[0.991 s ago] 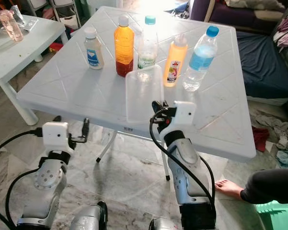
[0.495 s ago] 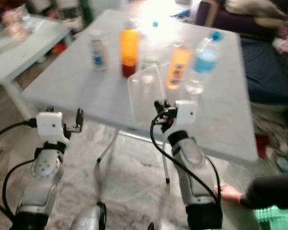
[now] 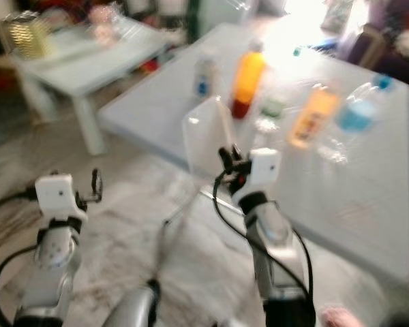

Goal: Restocking fridge

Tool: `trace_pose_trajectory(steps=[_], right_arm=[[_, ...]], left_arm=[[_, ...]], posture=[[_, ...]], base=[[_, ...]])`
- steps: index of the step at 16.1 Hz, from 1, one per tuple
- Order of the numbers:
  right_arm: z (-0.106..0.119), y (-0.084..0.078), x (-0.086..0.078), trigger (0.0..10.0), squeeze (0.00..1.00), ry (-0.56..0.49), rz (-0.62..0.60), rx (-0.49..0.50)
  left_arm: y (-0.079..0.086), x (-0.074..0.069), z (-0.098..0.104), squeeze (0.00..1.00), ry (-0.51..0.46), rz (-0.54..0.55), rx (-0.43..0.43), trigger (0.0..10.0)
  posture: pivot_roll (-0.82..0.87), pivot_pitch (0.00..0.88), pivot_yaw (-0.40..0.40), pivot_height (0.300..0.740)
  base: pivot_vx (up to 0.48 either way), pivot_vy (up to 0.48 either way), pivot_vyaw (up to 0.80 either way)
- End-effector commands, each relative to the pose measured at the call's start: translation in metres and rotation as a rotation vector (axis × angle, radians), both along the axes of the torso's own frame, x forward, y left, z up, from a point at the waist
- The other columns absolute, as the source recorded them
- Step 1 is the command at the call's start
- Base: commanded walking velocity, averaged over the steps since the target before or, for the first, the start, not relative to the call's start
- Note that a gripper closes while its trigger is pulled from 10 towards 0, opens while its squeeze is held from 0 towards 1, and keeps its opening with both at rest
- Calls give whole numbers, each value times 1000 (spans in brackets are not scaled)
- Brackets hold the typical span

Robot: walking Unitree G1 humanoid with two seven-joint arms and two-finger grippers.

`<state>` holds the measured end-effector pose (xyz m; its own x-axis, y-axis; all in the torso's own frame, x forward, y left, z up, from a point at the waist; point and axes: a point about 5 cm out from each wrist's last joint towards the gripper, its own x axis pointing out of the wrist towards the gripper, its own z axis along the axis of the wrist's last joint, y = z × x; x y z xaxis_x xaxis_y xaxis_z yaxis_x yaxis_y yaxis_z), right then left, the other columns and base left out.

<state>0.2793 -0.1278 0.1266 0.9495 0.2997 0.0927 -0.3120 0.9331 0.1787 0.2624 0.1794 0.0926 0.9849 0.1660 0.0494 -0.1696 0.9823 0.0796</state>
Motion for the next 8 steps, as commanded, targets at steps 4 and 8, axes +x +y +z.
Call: trace_pose_trajectory(steps=[4,8], right_arm=[[5,-2,-2,10000,0,-27,-2,-18],[2,-7,-4,10000,0,-15,-16,-20]], left_arm=[[-1,-8,-10,0,47,-12,15,10000],[-1,-13,-14,0,60,-12,21,10000]], posture=[[109,70,-19,740],[114,75,-29,740]], base=[[0,0,800],[0,0,800]])
